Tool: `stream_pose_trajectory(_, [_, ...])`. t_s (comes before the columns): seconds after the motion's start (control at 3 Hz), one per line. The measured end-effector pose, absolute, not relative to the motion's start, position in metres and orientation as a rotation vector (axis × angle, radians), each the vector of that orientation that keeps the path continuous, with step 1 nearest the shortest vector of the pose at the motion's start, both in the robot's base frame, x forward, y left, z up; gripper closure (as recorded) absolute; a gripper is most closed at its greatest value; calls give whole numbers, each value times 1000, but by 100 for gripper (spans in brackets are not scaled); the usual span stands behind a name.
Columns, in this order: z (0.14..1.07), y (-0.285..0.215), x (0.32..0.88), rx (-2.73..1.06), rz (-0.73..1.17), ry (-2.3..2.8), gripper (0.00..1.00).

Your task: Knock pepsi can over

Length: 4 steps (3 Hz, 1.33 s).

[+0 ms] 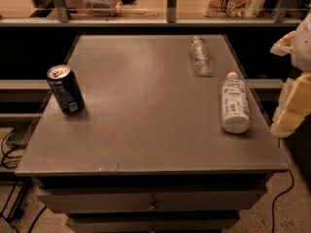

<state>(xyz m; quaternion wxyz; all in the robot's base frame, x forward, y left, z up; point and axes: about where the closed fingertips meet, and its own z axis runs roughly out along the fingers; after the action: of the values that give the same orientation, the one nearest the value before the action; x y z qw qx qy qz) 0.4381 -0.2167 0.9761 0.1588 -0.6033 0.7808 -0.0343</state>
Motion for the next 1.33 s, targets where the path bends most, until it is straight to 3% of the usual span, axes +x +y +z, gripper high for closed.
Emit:
stream_pose_trajectory(0.67, [979, -202, 442, -1749, -36, 2140, 0])
stream_pose_trajectory(1.33, [987, -121, 455, -1840, 138, 1816, 0])
